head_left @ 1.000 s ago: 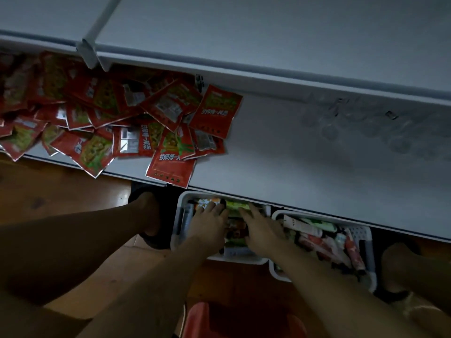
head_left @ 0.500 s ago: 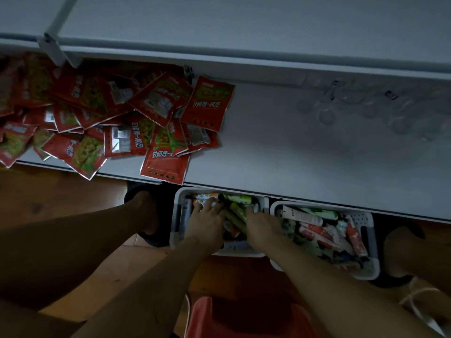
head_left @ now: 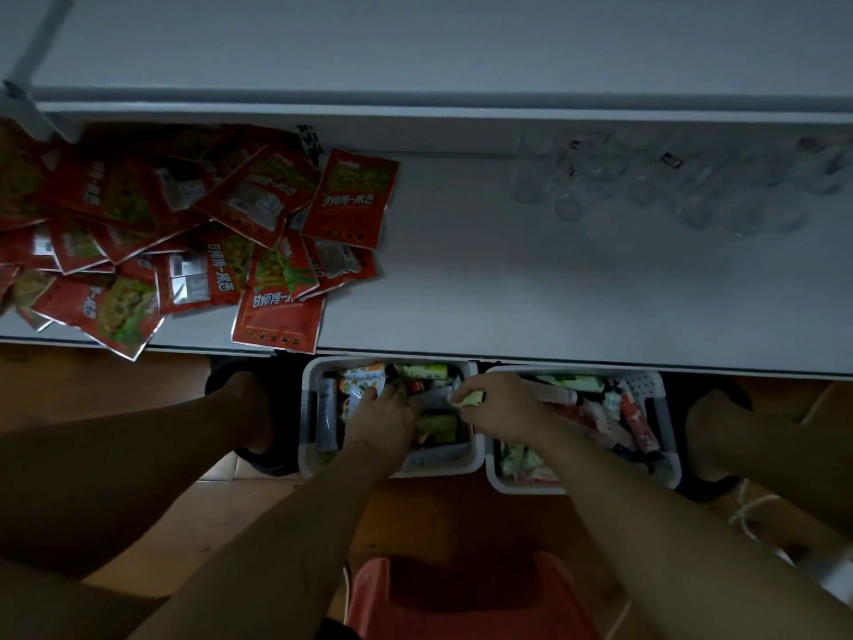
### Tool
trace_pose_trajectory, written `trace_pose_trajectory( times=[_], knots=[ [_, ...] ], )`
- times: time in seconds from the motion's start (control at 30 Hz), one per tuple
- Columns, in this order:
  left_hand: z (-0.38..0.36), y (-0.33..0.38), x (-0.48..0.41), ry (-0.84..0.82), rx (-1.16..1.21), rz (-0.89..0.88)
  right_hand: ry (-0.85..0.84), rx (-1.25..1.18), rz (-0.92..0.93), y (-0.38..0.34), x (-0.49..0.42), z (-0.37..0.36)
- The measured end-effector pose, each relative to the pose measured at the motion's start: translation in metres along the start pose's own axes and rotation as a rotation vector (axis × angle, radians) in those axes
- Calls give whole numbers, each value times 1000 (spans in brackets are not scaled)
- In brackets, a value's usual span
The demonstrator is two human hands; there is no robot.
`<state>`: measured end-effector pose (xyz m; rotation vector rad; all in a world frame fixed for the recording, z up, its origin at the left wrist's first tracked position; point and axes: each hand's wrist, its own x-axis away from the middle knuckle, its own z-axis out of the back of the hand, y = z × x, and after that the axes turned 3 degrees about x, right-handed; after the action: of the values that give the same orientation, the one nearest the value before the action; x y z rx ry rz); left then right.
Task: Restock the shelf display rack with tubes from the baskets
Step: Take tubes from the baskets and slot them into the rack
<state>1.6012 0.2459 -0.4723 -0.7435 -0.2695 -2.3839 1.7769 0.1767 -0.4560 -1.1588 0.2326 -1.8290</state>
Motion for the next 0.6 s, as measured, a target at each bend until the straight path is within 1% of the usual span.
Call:
trace_pose_trajectory(
  times=[0.07,0.13,0.17,0.2,0.27,0.37,0.43,0.53,0.6],
  knots=[
    [5,0,-1,3,140,29,-96,-34,18,3,3,9],
    [12,-4,-3,7,446,128,-192,-122,4,4,5,14],
    [16,-6,-4,3,597,181,-202,-158,4,4,6,15],
    [22,-8,-4,16,698,213,-173,-165,10,3,7,16],
    [33,-11,-1,94,810,246,-49,-178,22,-1,7,18],
    [50,-13,10,196,1047,283,76,-277,34,-14,12,25],
    [63,-14,19,200,1210,291,133,-276,49,-24,19,32],
    [85,-19,32,164,1500,236,229,-370,41,-39,31,47],
    [102,-22,39,211,1567,185,269,-470,46,-50,38,60]
  ],
)
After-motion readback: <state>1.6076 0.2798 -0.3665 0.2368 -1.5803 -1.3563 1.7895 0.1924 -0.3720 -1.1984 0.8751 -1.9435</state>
